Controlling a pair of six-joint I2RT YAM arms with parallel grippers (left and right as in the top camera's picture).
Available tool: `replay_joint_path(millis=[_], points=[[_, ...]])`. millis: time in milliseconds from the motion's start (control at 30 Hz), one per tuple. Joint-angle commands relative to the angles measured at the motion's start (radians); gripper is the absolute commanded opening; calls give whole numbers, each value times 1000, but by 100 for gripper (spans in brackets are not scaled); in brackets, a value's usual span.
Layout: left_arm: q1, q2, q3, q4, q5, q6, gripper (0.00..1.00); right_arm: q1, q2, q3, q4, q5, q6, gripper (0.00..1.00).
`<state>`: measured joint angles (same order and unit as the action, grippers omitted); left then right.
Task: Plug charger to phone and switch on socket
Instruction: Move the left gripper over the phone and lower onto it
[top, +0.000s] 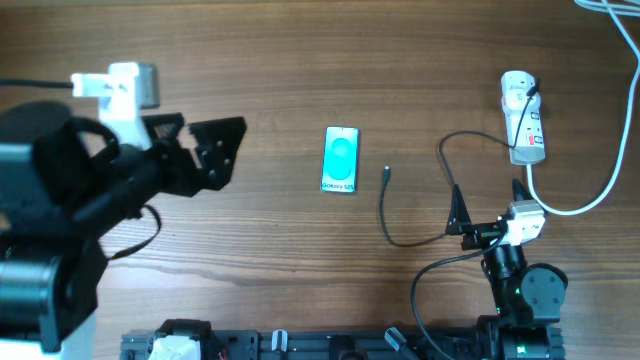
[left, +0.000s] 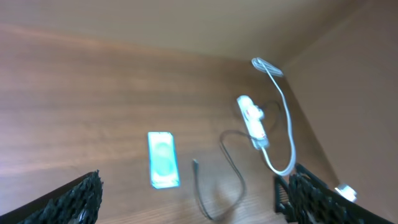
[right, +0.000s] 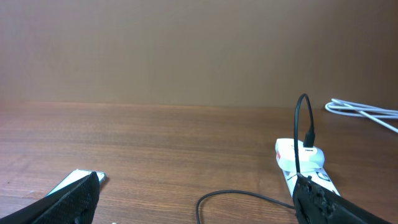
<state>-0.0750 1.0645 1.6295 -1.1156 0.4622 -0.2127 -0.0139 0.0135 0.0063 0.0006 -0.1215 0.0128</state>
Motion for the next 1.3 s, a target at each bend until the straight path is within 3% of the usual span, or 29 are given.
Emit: replay_joint_path(millis=[0, 67, 100, 267, 367, 500, 733, 867, 1267], points=[[-144, 87, 26, -42, -120, -140, 100, 5, -6, -1, 4, 17, -10, 100], [-224, 156, 45, -69, -196, -157, 100, 5, -6, -1, 3, 17, -10, 100], [-312, 271, 109, -126, -274, -198, 99, 5, -6, -1, 3, 17, -10, 100], [-447, 682, 407, -410, -406, -245, 99, 5, -6, -1, 3, 17, -10, 100], [-467, 827, 415, -413, -438, -245, 100, 5, -6, -1, 4, 17, -10, 100], [-468, 1016, 412, -325, -341, -245, 100, 5, -6, -1, 4, 17, -10, 100], [-506, 1172, 411, -218, -304, -237, 100, 5, -6, -1, 4, 17, -10, 100], [-520, 1217, 403, -169, -392, -237, 100, 5, -6, -1, 4, 17, -10, 100], [-528, 1239, 235, 50, -427, -241, 100, 5, -6, -1, 4, 17, -10, 100]])
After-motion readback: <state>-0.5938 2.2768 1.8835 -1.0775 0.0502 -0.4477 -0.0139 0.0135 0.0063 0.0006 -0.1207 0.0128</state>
